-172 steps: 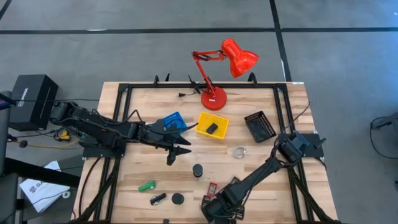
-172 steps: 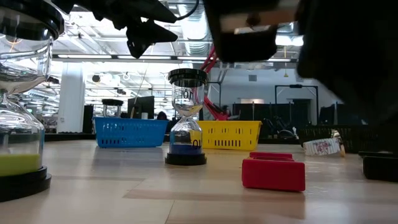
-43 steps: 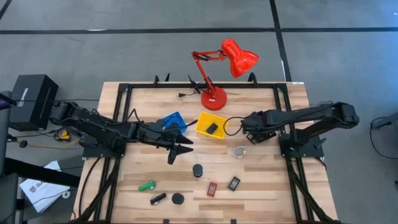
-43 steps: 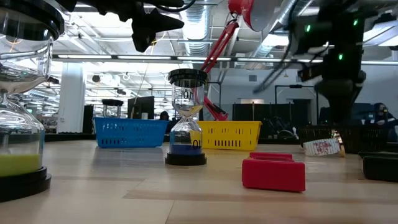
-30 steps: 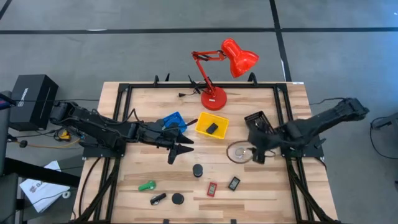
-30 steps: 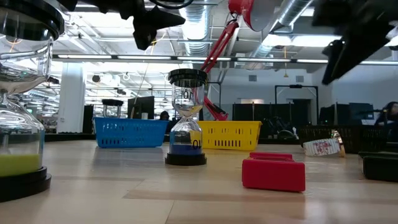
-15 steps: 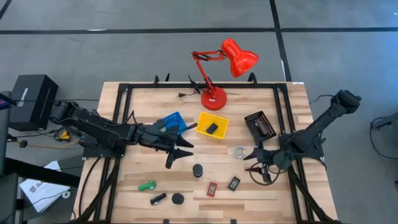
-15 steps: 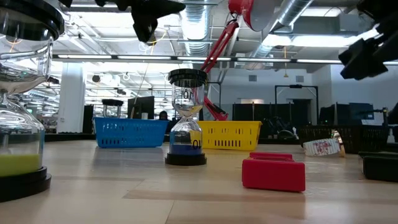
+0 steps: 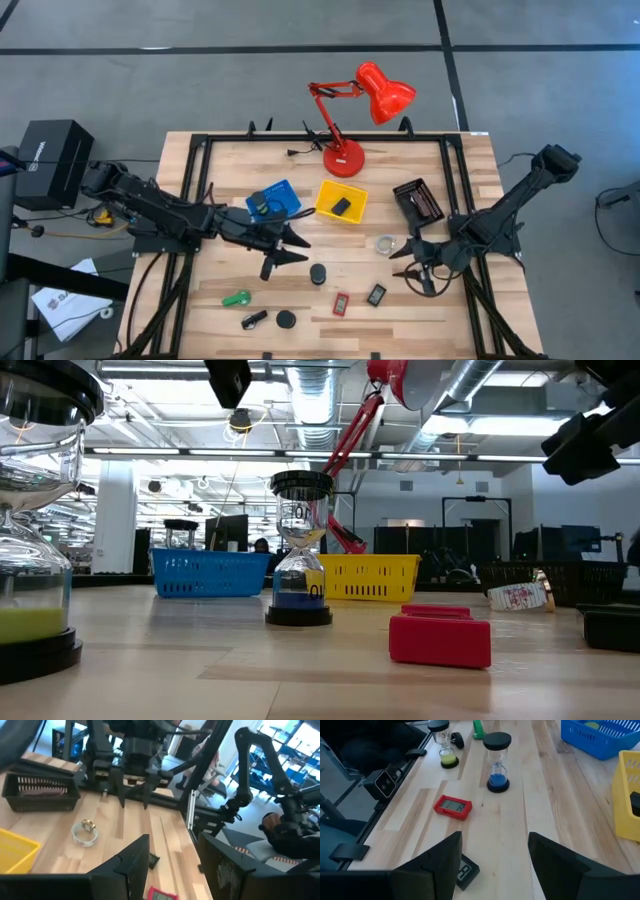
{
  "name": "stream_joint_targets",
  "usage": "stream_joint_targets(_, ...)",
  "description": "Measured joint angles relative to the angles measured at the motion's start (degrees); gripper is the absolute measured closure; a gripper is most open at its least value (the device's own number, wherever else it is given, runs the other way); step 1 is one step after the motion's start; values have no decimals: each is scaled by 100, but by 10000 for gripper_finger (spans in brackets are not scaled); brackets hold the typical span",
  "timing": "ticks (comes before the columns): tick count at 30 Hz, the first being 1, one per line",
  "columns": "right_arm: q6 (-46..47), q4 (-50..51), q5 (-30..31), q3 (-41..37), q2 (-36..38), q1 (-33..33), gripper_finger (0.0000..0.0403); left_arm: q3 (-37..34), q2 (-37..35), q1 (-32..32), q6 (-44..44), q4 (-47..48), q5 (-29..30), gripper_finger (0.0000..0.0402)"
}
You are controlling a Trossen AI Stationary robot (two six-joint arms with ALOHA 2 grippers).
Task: Pick & Place Office items
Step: Put the blue hourglass into the blue bin
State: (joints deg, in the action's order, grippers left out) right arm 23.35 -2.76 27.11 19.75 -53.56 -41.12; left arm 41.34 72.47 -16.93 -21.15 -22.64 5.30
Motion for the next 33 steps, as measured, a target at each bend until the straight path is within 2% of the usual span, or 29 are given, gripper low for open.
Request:
stream_joint_targets(8, 2, 13, 0, 0, -7, 5, 184, 0, 0, 31, 94, -452, 73, 238)
stream_joint_targets(13, 4, 15, 0, 0, -7, 4, 184, 0, 0, -412, 1655, -452, -499, 238)
stream_joint_targets(18, 7, 15, 0, 0, -7, 4, 184, 4, 74, -804, 2587, -484, -569, 238)
stream_joint_targets(25, 15, 17, 0, 0, -7, 26, 184, 2, 850, -584, 2355, -382, -30, 238)
stream_joint_targets(33, 9, 17, -2, 0, -11, 204, 184, 164, 1570, -205, 1894, -385, -377, 238)
